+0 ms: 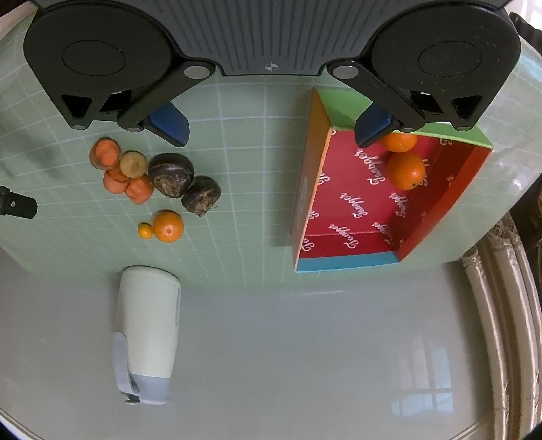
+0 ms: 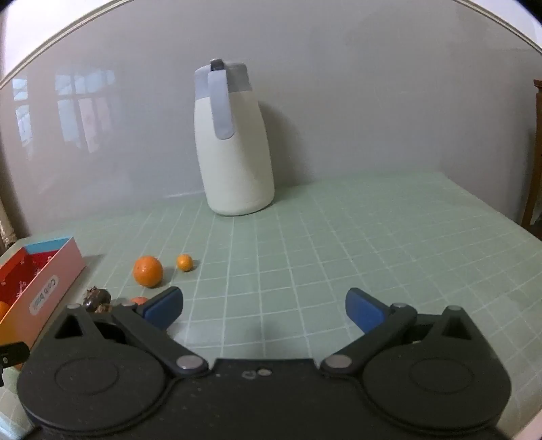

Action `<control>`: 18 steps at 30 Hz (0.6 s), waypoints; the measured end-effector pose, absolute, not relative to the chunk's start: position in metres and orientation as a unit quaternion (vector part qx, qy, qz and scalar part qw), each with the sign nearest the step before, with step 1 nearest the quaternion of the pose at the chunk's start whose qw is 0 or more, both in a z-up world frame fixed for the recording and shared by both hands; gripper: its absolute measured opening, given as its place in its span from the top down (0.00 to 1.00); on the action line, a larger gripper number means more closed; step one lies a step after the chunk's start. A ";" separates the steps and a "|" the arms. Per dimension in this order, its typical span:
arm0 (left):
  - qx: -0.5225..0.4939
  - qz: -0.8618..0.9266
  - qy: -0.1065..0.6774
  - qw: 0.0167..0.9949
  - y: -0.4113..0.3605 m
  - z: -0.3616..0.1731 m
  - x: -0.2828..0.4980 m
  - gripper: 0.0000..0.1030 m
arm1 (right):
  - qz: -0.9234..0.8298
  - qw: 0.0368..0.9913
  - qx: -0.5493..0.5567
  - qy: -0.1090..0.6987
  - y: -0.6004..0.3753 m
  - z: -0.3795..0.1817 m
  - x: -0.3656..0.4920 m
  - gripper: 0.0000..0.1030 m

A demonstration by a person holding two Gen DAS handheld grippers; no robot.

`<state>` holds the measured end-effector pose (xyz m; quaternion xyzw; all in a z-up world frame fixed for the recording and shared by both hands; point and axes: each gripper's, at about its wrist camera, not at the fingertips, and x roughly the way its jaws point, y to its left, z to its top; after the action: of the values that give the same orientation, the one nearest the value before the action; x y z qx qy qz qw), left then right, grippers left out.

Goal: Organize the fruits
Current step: 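Move the left gripper toward the loose fruit pile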

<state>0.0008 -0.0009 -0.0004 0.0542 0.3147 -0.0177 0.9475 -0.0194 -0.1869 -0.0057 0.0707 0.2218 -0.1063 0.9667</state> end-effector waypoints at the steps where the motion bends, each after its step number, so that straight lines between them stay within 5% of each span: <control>1: 0.057 -0.020 0.314 0.948 -0.002 -0.001 0.001 0.00 | -0.106 0.966 0.076 0.222 -0.187 -0.008 -0.020 0.00; 18: 0.096 -0.095 0.322 0.937 -0.045 -0.016 0.007 0.01 | -0.103 0.969 0.100 0.201 -0.201 -0.011 -0.046 0.00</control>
<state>0.0072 -0.0445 -0.0160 0.0960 0.3217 -0.0947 0.9372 -0.0462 -0.2006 -0.0113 0.1000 0.2008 -0.1030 0.9691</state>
